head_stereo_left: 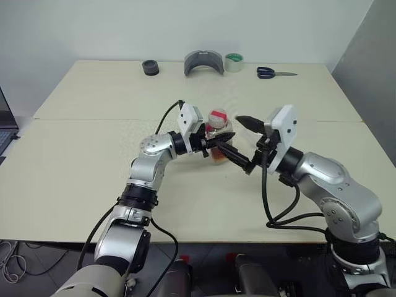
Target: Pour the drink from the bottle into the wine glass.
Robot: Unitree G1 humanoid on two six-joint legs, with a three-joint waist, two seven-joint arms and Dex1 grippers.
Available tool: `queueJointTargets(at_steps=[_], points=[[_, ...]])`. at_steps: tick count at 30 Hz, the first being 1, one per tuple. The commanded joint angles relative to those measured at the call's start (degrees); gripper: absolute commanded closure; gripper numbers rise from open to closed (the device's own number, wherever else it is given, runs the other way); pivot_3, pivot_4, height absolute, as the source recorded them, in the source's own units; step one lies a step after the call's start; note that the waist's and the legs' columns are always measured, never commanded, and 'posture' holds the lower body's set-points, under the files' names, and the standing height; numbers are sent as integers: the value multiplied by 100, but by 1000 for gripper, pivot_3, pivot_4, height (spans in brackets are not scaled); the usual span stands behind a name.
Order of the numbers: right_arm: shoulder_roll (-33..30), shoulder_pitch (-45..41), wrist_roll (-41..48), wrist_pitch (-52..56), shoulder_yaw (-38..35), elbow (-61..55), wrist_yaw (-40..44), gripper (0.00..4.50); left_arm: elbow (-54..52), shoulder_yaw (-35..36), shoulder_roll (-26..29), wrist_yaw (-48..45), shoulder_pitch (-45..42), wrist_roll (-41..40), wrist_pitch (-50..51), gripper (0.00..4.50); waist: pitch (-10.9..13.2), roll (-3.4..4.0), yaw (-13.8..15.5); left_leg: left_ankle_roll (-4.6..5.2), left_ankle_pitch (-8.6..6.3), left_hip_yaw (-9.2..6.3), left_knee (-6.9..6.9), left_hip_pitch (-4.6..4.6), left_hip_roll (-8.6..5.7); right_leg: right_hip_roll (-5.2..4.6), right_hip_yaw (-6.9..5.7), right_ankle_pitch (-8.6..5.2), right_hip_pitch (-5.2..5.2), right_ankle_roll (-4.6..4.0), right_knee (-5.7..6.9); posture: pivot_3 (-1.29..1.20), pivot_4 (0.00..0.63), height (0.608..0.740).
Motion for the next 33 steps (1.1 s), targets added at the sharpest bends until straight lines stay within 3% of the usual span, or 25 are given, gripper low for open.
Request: queueJointTargets(at_steps=[1,33], points=[[69,-263,-89,-7,88,-14,-129,0,-92,66,4,-280,-243,-244,173,2732,0,0,2,0,0,0,0,0,0,0,0,0,0,0,0,0,150,740],[359,-1096,-766,-7,465,1115,-149,0,226,-27,162,-958,-481,-23,170,2732,1,1,-8,0,0,0,-1,-1,0,-1,0,0,-3,0,0,0,150,740]])
